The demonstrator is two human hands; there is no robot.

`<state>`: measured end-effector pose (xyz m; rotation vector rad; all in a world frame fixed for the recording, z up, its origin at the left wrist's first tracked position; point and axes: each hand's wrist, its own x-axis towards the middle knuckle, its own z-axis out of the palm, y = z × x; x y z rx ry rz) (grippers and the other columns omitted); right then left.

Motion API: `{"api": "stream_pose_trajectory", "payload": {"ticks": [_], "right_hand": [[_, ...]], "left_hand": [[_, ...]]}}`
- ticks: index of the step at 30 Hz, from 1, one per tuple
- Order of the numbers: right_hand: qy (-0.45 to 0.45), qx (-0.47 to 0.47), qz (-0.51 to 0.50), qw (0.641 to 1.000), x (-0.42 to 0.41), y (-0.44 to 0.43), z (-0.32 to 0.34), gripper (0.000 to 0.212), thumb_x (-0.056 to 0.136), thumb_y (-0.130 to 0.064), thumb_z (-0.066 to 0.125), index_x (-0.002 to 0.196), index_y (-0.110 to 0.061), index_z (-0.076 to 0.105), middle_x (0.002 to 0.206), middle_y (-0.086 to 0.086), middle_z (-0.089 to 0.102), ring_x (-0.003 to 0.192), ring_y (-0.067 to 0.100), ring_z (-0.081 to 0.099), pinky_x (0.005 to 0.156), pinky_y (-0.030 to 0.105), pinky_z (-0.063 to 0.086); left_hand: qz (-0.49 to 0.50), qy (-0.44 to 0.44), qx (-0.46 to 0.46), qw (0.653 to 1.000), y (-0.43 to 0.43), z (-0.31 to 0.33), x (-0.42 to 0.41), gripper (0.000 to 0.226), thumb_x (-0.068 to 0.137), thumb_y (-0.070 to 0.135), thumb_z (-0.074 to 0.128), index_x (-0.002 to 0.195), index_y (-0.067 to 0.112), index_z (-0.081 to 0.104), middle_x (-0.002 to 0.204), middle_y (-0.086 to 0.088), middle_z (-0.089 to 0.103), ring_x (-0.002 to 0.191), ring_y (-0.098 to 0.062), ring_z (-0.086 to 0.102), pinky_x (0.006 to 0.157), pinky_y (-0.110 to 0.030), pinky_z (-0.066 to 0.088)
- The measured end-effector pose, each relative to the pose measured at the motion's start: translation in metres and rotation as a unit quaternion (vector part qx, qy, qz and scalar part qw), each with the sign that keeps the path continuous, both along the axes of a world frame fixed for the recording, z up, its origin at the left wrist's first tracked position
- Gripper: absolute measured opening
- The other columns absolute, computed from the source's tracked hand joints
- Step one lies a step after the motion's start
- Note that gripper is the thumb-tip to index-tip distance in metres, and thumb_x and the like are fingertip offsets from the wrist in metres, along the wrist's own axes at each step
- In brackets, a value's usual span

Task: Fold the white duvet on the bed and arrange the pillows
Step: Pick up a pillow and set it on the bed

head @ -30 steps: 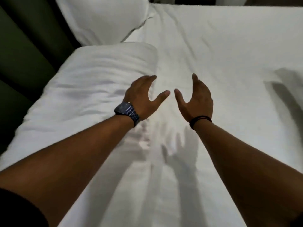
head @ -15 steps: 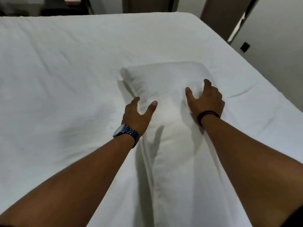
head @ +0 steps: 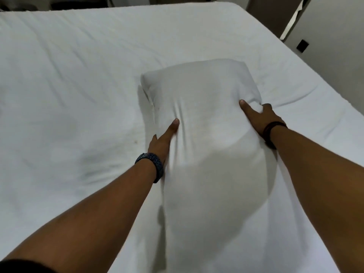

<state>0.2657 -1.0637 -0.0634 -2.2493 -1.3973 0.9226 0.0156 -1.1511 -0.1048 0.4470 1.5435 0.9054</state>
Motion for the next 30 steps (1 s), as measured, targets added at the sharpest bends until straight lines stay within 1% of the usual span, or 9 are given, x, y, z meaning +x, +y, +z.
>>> {"api": "stream_pose_trajectory", "payload": {"ticks": [7, 11, 14, 16, 18, 20, 21, 24, 30], "right_hand": [[0.119, 0.020, 0.097, 0.988, -0.200, -0.044, 0.044, 0.103, 0.061, -0.086, 0.049, 0.139, -0.020, 0.038, 0.134, 0.009, 0.051, 0.114, 0.031, 0.053, 0.094, 0.038, 0.045], [0.212, 0.042, 0.142, 0.966, -0.379, -0.088, 0.082, 0.115, 0.050, -0.089, 0.051, 0.140, -0.019, 0.037, 0.141, 0.008, 0.047, 0.124, 0.030, 0.048, 0.105, 0.041, 0.039], [0.259, 0.030, 0.185, 0.948, -0.498, -0.132, 0.107, 0.116, 0.054, -0.088, 0.052, 0.145, -0.019, 0.028, 0.146, 0.009, 0.041, 0.129, 0.030, 0.044, 0.109, 0.040, 0.034], [0.263, -0.004, 0.223, 0.939, -0.568, -0.164, 0.114, 0.114, 0.060, -0.086, 0.051, 0.148, -0.021, 0.021, 0.149, 0.010, 0.037, 0.132, 0.031, 0.040, 0.110, 0.040, 0.032], [0.211, -0.011, 0.259, 0.942, -0.622, -0.199, 0.115, 0.109, 0.063, -0.087, 0.046, 0.148, -0.024, 0.018, 0.150, 0.013, 0.031, 0.134, 0.033, 0.035, 0.111, 0.042, 0.028], [0.077, 0.078, 0.330, 0.938, -0.663, -0.232, 0.103, 0.103, 0.064, -0.091, 0.033, 0.148, -0.034, 0.012, 0.153, 0.014, 0.020, 0.139, 0.036, 0.020, 0.112, 0.050, 0.018], [0.022, 0.136, 0.388, 0.911, -0.683, -0.250, 0.094, 0.100, 0.064, -0.092, 0.026, 0.147, -0.041, 0.005, 0.157, 0.012, 0.008, 0.143, 0.035, 0.007, 0.113, 0.054, 0.010], [-0.028, 0.174, 0.548, 0.817, -0.721, -0.290, 0.055, 0.090, 0.068, -0.090, 0.020, 0.143, -0.051, -0.011, 0.157, 0.000, -0.021, 0.142, 0.024, -0.025, 0.110, 0.063, -0.006], [-0.046, 0.133, 0.540, 0.830, -0.711, -0.277, 0.043, 0.092, 0.067, -0.090, 0.029, 0.143, -0.052, -0.010, 0.159, -0.004, -0.015, 0.145, 0.022, -0.015, 0.114, 0.058, 0.002]], "left_hand": [[0.049, 0.116, 0.005, 0.992, -0.053, 0.095, -0.222, 0.133, 0.028, 0.084, 0.072, 0.141, 0.019, 0.041, 0.132, -0.002, 0.055, 0.110, -0.027, 0.058, 0.100, -0.041, 0.045], [0.086, 0.154, 0.076, 0.981, -0.126, 0.181, -0.389, 0.093, 0.047, 0.069, 0.079, 0.123, 0.019, 0.061, 0.114, -0.004, 0.069, 0.101, -0.023, 0.067, 0.098, -0.040, 0.047], [0.094, 0.174, 0.103, 0.975, -0.185, 0.234, -0.491, 0.044, 0.082, 0.050, 0.061, 0.114, 0.020, 0.062, 0.100, 0.000, 0.072, 0.080, -0.016, 0.070, 0.085, -0.032, 0.050], [0.103, 0.208, 0.071, 0.970, -0.226, 0.251, -0.556, 0.034, 0.088, 0.047, 0.054, 0.109, 0.021, 0.062, 0.085, 0.001, 0.074, 0.066, -0.012, 0.070, 0.072, -0.027, 0.055], [0.109, 0.322, -0.003, 0.941, -0.265, 0.248, -0.604, 0.046, 0.088, 0.052, 0.051, 0.114, 0.016, 0.061, 0.096, -0.006, 0.074, 0.082, -0.019, 0.071, 0.074, -0.026, 0.053], [0.085, 0.571, -0.080, 0.813, -0.292, 0.223, -0.642, 0.079, 0.080, 0.071, 0.045, 0.135, 0.014, 0.046, 0.135, -0.014, 0.053, 0.120, -0.032, 0.052, 0.097, -0.036, 0.042], [0.031, 0.629, -0.082, 0.772, -0.305, 0.204, -0.654, 0.097, 0.071, 0.083, 0.036, 0.142, 0.017, 0.037, 0.145, -0.013, 0.041, 0.130, -0.033, 0.042, 0.104, -0.039, 0.035], [-0.112, 0.602, -0.096, 0.784, -0.335, 0.129, -0.655, 0.113, 0.056, 0.092, 0.010, 0.150, 0.029, 0.007, 0.159, -0.005, 0.011, 0.145, -0.023, 0.014, 0.117, -0.039, 0.014], [-0.072, 0.685, -0.077, 0.721, -0.321, 0.105, -0.640, 0.094, 0.069, 0.082, 0.012, 0.149, 0.034, 0.004, 0.159, -0.001, 0.006, 0.145, -0.025, 0.008, 0.116, -0.046, 0.010]]}}
